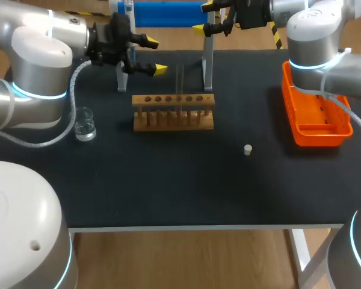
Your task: Invert the test tube, pick up the pipette, mount the tip to pipette, aspirate from beaker and dispense into the tube, eject the tip, return the pipette, and cap with the stopper.
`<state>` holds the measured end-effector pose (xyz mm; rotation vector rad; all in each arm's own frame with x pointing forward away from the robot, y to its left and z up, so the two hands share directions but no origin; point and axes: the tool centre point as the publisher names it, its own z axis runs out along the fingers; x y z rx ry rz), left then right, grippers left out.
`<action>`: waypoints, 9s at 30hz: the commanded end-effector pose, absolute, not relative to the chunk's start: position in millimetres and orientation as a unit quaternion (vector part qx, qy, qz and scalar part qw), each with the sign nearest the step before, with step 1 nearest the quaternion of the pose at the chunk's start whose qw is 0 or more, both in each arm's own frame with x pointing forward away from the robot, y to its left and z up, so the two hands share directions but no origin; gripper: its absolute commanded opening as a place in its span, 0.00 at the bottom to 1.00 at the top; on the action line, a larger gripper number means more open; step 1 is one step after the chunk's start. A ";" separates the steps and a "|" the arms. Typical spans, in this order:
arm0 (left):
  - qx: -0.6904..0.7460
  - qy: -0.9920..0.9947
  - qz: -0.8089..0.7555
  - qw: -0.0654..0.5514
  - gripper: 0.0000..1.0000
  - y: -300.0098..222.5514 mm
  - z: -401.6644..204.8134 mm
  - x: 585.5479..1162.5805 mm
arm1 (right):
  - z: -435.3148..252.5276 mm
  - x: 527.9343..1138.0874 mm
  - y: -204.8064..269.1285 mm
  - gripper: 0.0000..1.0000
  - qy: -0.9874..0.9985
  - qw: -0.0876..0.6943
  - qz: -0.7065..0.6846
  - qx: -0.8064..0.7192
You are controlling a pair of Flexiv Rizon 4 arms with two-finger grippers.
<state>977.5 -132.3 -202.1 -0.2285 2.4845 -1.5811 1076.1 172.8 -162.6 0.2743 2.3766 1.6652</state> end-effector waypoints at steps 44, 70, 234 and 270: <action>-0.081 0.859 -0.499 0.076 1.00 -188.7 -271.0 997.0 | -161.8 1076.5 171.7 1.00 0.811 0.111 0.567 0.093; -0.057 0.875 -0.477 0.055 1.00 -199.4 -292.5 1000.2 | -161.8 1076.5 171.7 1.00 0.811 0.111 0.567 0.093; -0.059 0.880 -0.468 0.055 1.00 -199.2 -302.4 994.9 | -416.9 835.5 36.4 0.93 0.851 0.112 0.474 0.197; -0.059 0.880 -0.468 0.055 1.00 -199.2 -302.4 994.9 | -429.6 850.7 38.0 0.47 0.849 0.116 0.466 0.220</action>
